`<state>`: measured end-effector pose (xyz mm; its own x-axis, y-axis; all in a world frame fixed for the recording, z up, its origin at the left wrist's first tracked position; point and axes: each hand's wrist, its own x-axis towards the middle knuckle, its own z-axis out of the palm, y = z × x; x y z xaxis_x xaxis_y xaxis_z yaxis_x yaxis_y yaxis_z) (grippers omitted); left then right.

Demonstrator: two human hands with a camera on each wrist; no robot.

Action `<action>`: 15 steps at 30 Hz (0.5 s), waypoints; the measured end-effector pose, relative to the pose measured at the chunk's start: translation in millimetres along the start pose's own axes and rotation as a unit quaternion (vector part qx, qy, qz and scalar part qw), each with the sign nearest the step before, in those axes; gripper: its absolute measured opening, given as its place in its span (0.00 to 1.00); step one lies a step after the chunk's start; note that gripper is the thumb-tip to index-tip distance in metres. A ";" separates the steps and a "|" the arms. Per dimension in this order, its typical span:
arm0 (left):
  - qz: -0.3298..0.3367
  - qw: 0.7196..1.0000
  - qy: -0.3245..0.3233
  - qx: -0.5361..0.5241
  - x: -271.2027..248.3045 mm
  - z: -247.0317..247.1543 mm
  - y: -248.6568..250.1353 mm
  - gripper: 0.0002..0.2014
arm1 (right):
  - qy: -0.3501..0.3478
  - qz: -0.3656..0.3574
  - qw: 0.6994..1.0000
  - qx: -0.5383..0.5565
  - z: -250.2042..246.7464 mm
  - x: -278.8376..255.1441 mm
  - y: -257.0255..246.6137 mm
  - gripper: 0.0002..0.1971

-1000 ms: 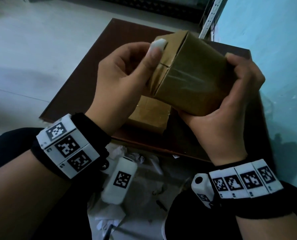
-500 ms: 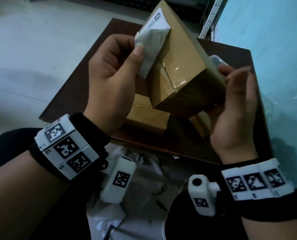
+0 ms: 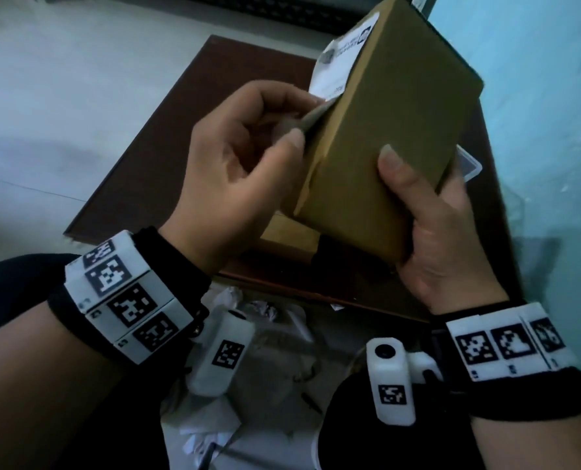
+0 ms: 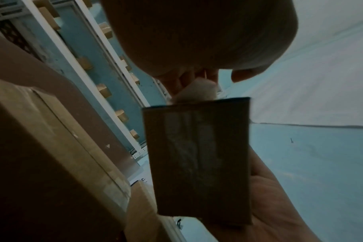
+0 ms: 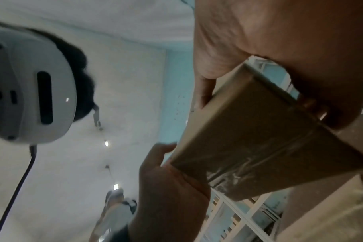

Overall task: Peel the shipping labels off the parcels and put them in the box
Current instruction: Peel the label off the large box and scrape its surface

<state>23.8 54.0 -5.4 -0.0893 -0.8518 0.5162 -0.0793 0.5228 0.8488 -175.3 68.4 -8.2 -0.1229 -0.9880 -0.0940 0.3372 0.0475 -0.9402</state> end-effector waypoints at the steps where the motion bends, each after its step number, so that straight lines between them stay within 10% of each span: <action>1: -0.011 1.000 0.010 0.011 -0.6 1.9 0.2 0.09 | 0.015 -0.023 0.999 -0.020 -0.3 0.2 1.8 0.49; 15: -0.068 0.986 0.035 0.150 2.2 1.7 -12.0 0.03 | 0.024 -0.033 0.994 -0.106 -6.7 1.5 10.9 0.57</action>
<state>22.8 45.8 -14.6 0.0096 -0.9099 0.4146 -0.3766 0.3808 0.8445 -178.1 68.5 -20.8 -0.1847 -0.9819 -0.0414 0.1236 0.0186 -0.9922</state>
